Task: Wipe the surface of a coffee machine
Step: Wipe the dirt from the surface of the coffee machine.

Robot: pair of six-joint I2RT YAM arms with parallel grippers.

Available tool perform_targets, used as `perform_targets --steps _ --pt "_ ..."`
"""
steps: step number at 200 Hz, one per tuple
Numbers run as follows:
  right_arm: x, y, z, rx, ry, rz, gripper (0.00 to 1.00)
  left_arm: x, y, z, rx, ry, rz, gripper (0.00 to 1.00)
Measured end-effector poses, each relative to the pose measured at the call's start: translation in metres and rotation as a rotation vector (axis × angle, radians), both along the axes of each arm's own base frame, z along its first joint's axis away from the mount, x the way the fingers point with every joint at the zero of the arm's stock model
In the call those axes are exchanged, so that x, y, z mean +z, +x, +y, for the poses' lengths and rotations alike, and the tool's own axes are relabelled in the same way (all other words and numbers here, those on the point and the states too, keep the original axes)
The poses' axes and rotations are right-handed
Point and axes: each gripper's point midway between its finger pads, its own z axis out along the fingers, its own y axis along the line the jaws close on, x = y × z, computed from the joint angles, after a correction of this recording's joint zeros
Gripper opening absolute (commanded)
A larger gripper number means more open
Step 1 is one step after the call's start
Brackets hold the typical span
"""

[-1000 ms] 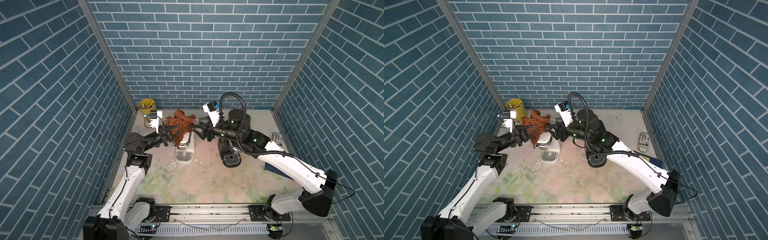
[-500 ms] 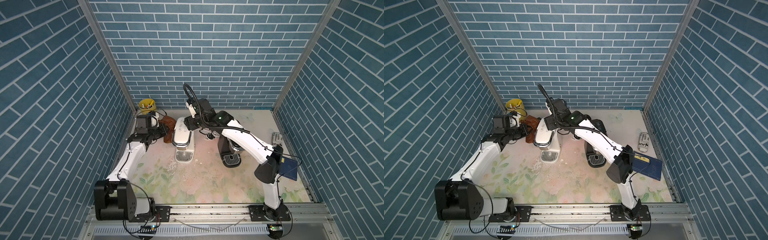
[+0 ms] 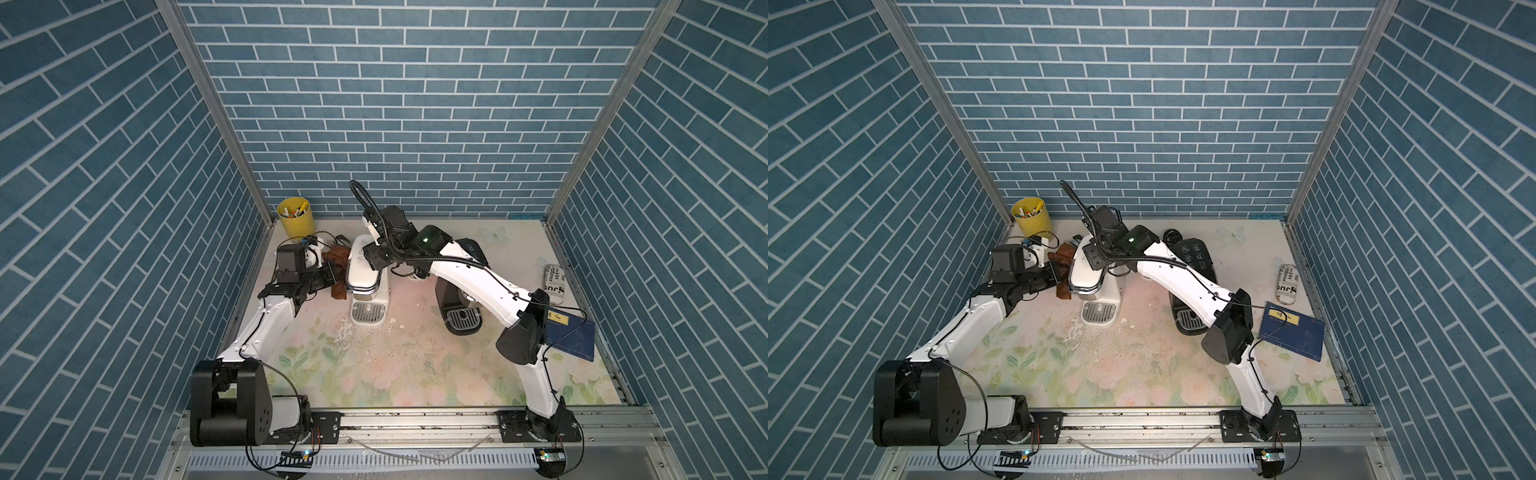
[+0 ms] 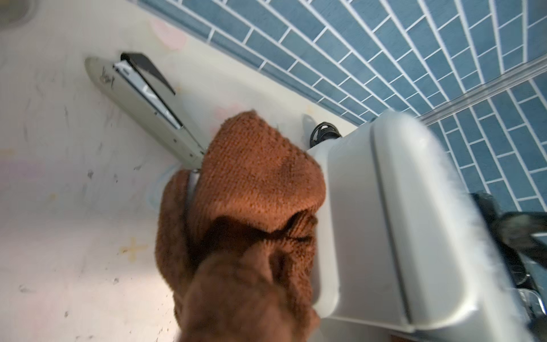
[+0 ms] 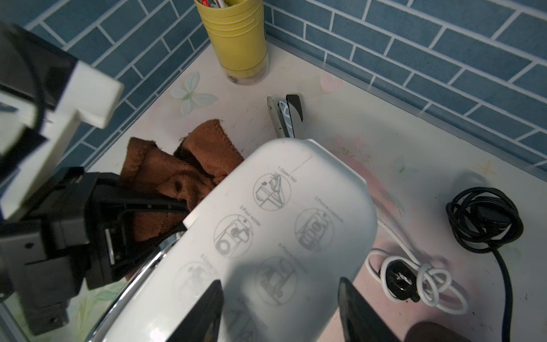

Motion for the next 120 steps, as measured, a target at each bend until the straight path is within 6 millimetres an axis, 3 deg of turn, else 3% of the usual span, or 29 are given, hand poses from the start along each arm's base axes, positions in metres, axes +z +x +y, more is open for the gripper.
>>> perform_targets --steps 30,44,98,120 --pt "0.0 0.0 0.0 0.001 0.001 -0.002 0.6 0.065 0.013 -0.011 -0.083 -0.003 -0.172 0.0" --pt "0.0 0.0 0.0 0.001 0.003 -0.002 0.6 0.075 0.012 -0.015 -0.113 -0.006 -0.204 0.0" --pt "-0.001 0.0 0.0 0.002 0.005 -0.003 0.6 0.045 0.008 -0.014 -0.076 0.018 -0.18 0.0" --pt "-0.001 -0.001 -0.001 0.002 0.007 -0.003 0.6 0.01 0.001 -0.012 -0.035 0.017 -0.1 0.0"
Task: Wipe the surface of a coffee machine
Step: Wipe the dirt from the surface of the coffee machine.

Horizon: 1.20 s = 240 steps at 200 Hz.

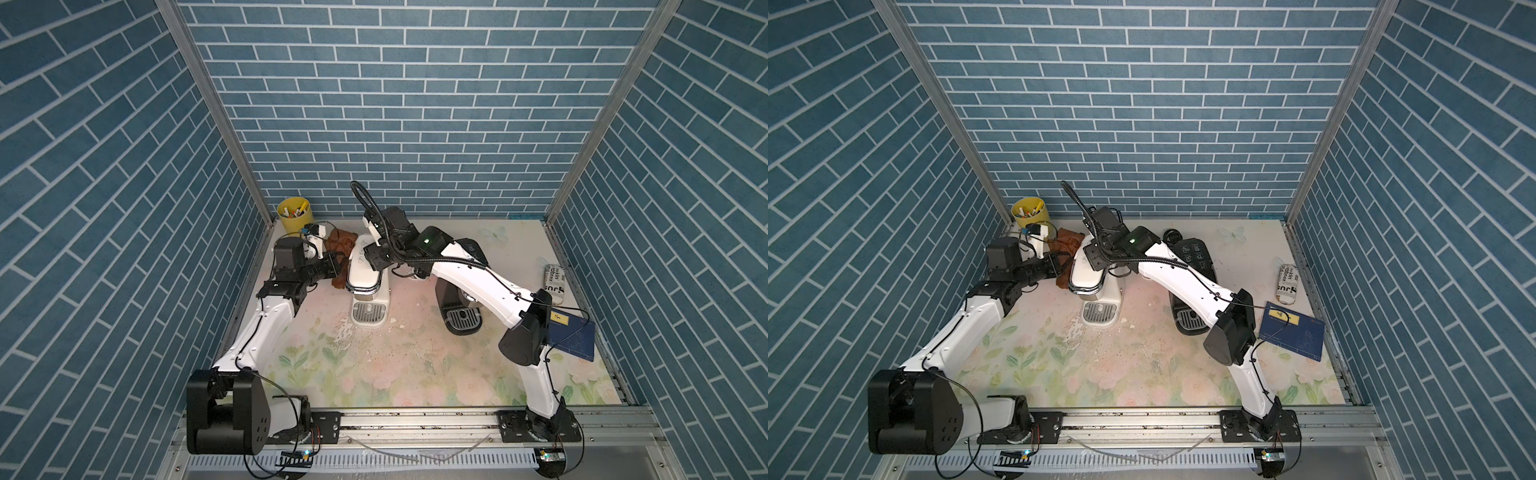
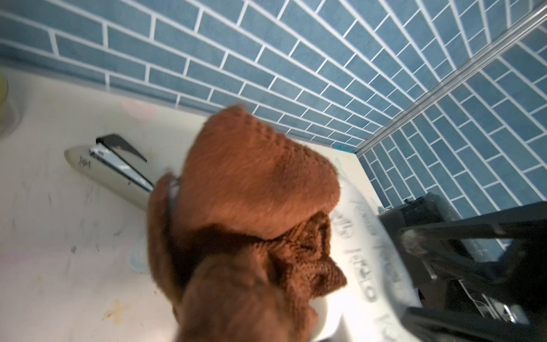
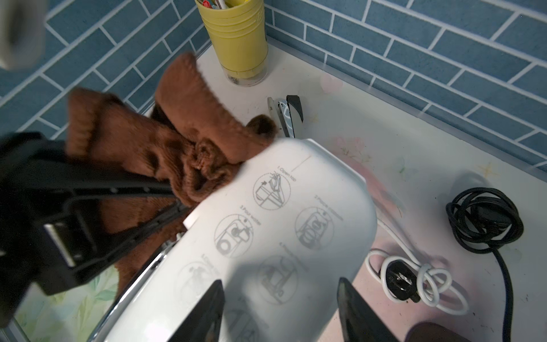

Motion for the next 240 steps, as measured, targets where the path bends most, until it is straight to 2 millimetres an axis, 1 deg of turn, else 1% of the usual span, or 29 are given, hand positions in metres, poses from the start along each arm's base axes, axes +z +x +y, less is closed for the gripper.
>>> perform_targets --steps 5,13,25,43,53,64,72,84,112,126,138,159,165,176,187,196,204,212,222,228,240 --pt "0.0 0.0 0.0 0.0 -0.001 0.0 0.6 -0.008 0.001 0.001 0.013 -0.004 0.013 0.0" --pt "0.0 0.0 0.0 0.001 0.001 0.0 0.59 -0.013 0.004 0.003 0.029 -0.014 0.021 0.0" --pt "0.0 0.0 0.0 0.002 0.002 0.001 0.59 -0.027 0.008 0.004 0.047 -0.033 0.05 0.0" --pt "0.0 -0.001 0.001 0.005 0.004 0.003 0.59 -0.059 0.014 0.004 0.069 -0.061 0.127 0.0" --pt "0.0 -0.001 0.001 0.005 0.004 0.003 0.59 -0.076 0.014 0.004 0.081 -0.07 0.171 0.0" --pt "0.0 -0.001 0.001 0.005 0.004 0.003 0.59 -0.091 0.012 0.005 0.093 -0.075 0.21 0.0" --pt "0.0 -0.001 0.001 0.006 0.004 0.004 0.59 -0.098 0.01 0.006 0.099 -0.078 0.229 0.0" --pt "0.0 -0.001 0.001 0.007 0.005 0.005 0.59 -0.102 0.007 0.006 0.106 -0.081 0.241 0.0" --pt "0.0 -0.002 0.002 0.011 0.007 0.008 0.58 -0.1 0.007 0.005 0.106 -0.086 0.245 0.0" --pt "0.0 -0.002 0.002 0.014 0.008 0.011 0.58 -0.093 0.006 0.005 0.1 -0.084 0.253 0.0" --pt "0.0 -0.003 0.003 0.017 0.01 0.013 0.58 -0.076 0.008 0.003 0.093 -0.083 0.235 0.0" --pt "0.0 -0.003 0.003 0.018 0.01 0.014 0.58 -0.03 0.017 0.001 0.079 -0.096 0.136 0.0" --pt "0.0 -0.003 0.003 0.018 0.011 0.014 0.58 -0.019 0.019 0.0 0.075 -0.1 0.107 0.0" --pt "0.0 -0.003 0.003 0.019 0.011 0.015 0.58 -0.01 0.02 -0.001 0.07 -0.104 0.078 0.0" --pt "0.0 -0.003 0.003 0.02 0.012 0.015 0.58 -0.013 0.021 -0.001 0.073 -0.108 0.082 0.0" --pt "0.0 -0.003 0.003 0.02 0.012 0.015 0.58 -0.024 0.022 -0.001 0.082 -0.111 0.101 0.0" --pt "0.0 -0.004 0.003 0.02 0.012 0.016 0.58 -0.039 0.021 0.0 0.093 -0.117 0.128 0.0" --pt "0.0 -0.004 0.003 0.021 0.012 0.016 0.58 -0.06 0.016 0.001 0.108 -0.121 0.174 0.0" --pt "-0.001 -0.004 0.003 0.022 0.013 0.017 0.58 -0.091 0.006 0.003 0.133 -0.129 0.25 0.0" --pt "-0.001 -0.004 0.003 0.023 0.013 0.018 0.57 -0.111 -0.003 0.005 0.151 -0.133 0.301 0.0" --pt "-0.001 -0.004 0.004 0.024 0.014 0.019 0.57 -0.144 -0.023 0.006 0.179 -0.143 0.393 0.0"
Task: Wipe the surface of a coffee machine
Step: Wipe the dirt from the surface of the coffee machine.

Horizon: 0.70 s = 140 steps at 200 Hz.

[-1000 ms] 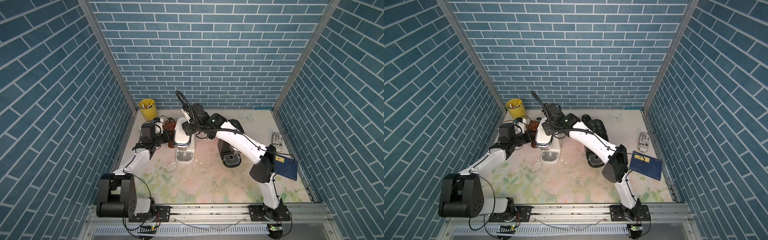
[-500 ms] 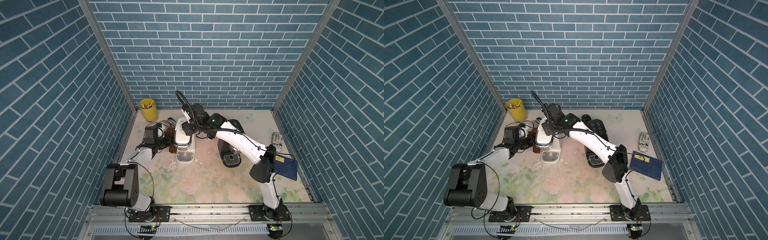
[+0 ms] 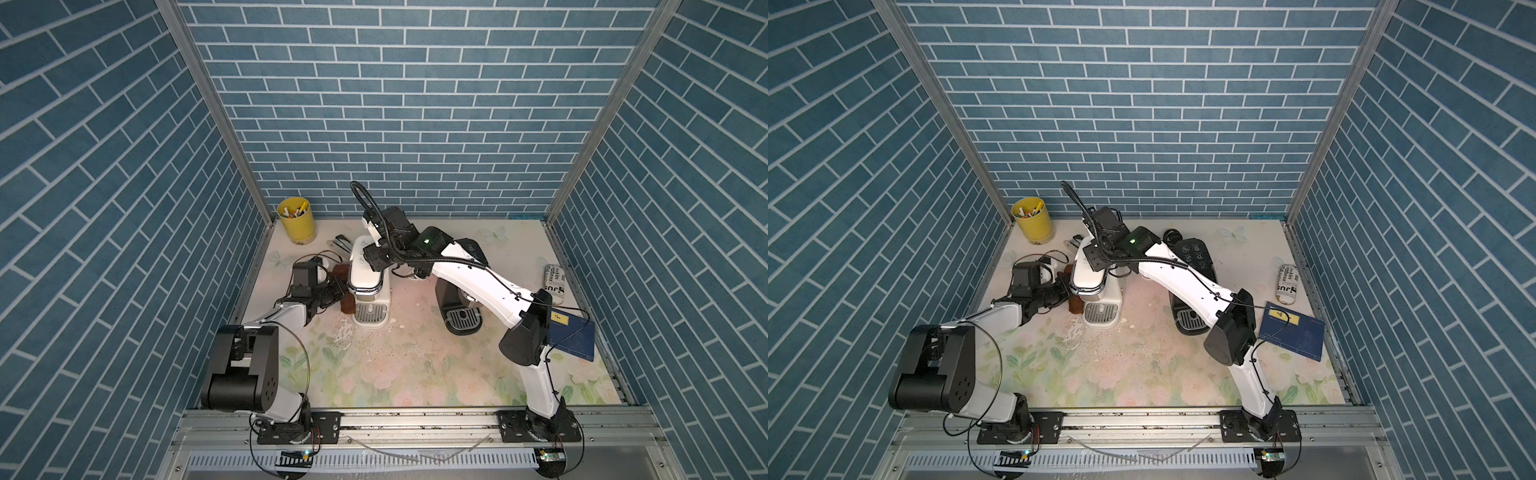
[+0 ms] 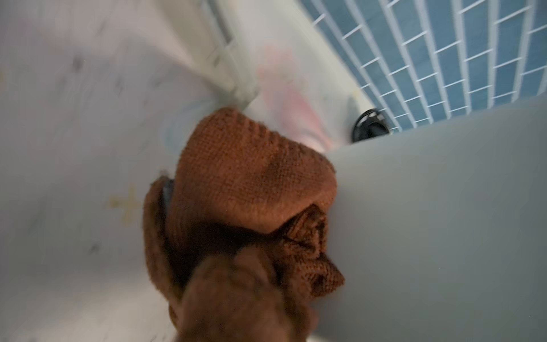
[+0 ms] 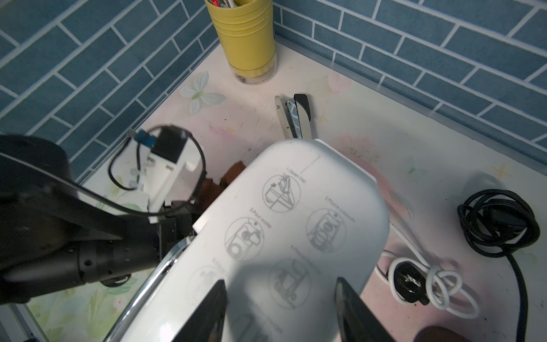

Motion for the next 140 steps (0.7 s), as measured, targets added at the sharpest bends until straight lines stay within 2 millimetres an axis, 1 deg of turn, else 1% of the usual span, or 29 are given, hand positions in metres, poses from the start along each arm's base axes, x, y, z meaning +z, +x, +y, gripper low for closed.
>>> perform_targets --steps 9,20,61,75,100,112,126,140 --pt "0.0 0.0 0.0 0.001 0.001 0.001 0.57 -0.016 -0.013 0.0 0.012 -0.012 0.05 0.0" --pt "0.0 0.0 0.0 0.002 0.001 0.002 0.57 -0.021 -0.018 0.0 0.024 -0.024 0.056 0.0" --pt "0.0 -0.001 0.001 0.004 0.003 0.003 0.57 -0.012 -0.015 -0.003 0.048 -0.067 0.05 0.0" --pt "0.0 -0.001 0.001 0.004 0.003 0.003 0.57 -0.001 -0.014 -0.004 0.053 -0.081 0.037 0.0" --pt "0.0 -0.001 0.001 0.004 0.003 0.003 0.56 0.029 -0.011 -0.005 0.065 -0.092 -0.038 0.0" --pt "0.0 -0.001 0.001 0.004 0.003 0.003 0.56 0.038 -0.011 -0.006 0.072 -0.099 -0.068 0.0" --pt "0.0 -0.001 0.001 0.004 0.003 0.003 0.56 0.038 -0.014 -0.008 0.079 -0.105 -0.078 0.0" --pt "0.0 -0.001 0.001 0.005 0.004 0.004 0.56 0.027 -0.021 -0.012 0.079 -0.106 -0.061 0.0"
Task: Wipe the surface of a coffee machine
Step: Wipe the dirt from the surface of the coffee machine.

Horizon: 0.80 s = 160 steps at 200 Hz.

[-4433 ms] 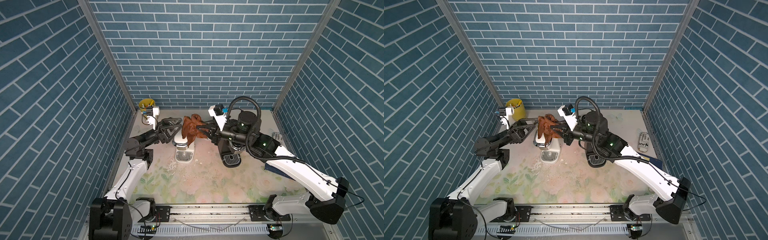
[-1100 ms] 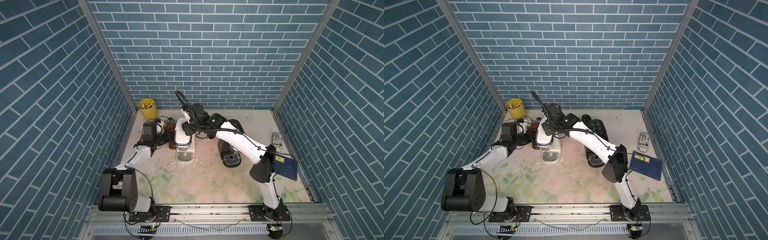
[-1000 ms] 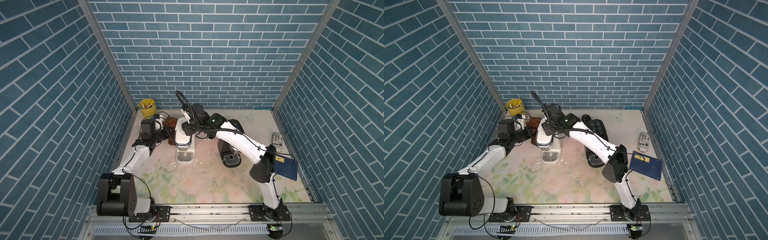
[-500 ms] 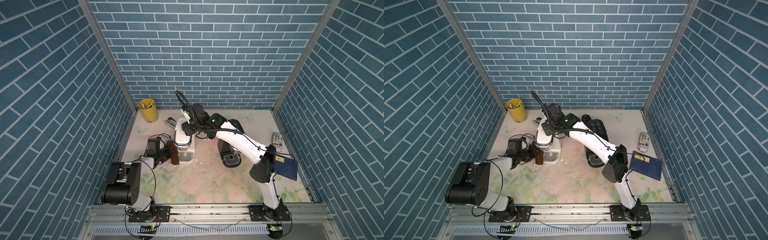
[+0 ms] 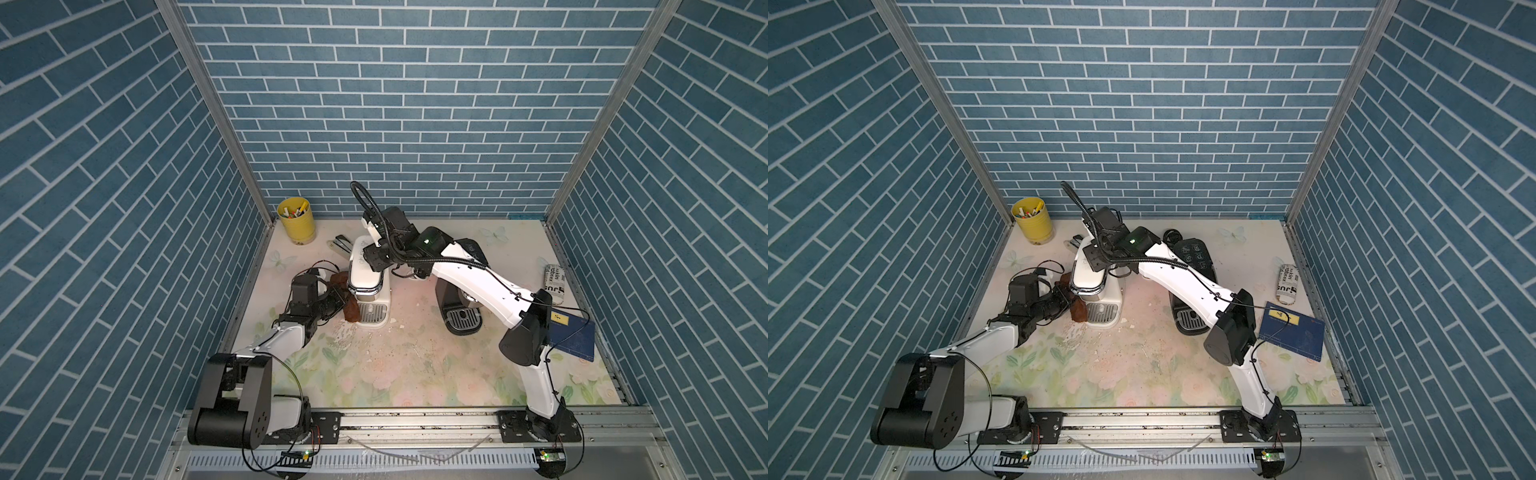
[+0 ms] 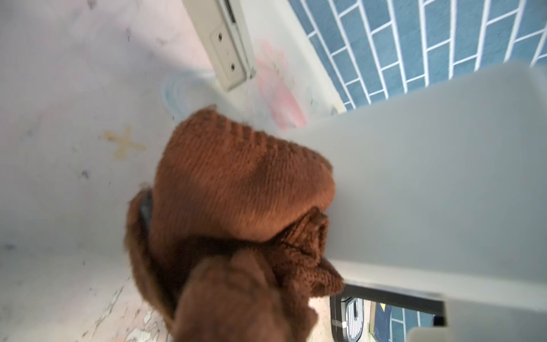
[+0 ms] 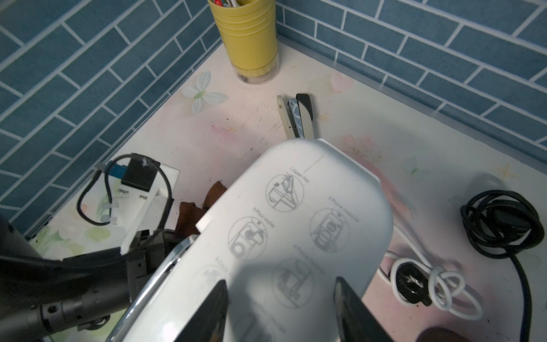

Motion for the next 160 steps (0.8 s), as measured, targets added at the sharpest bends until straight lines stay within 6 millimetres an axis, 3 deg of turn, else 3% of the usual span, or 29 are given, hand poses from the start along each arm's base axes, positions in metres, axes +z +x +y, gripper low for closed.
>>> perform_targets --steps 32,76,103,160 --pt "0.0 0.0 0.0 0.001 0.001 0.001 0.56 -0.038 -0.023 -0.014 -0.021 -0.021 0.083 0.0" --pt "0.0 0.0 0.0 0.001 0.002 0.001 0.55 -0.033 -0.023 -0.025 -0.021 -0.064 0.058 0.0" --pt "0.0 0.0 0.001 0.001 0.003 0.001 0.55 -0.019 -0.025 -0.033 -0.051 -0.064 0.031 0.0" --pt "0.0 0.0 0.002 0.003 0.007 0.001 0.54 0.041 -0.018 -0.038 -0.092 -0.054 -0.173 0.0"
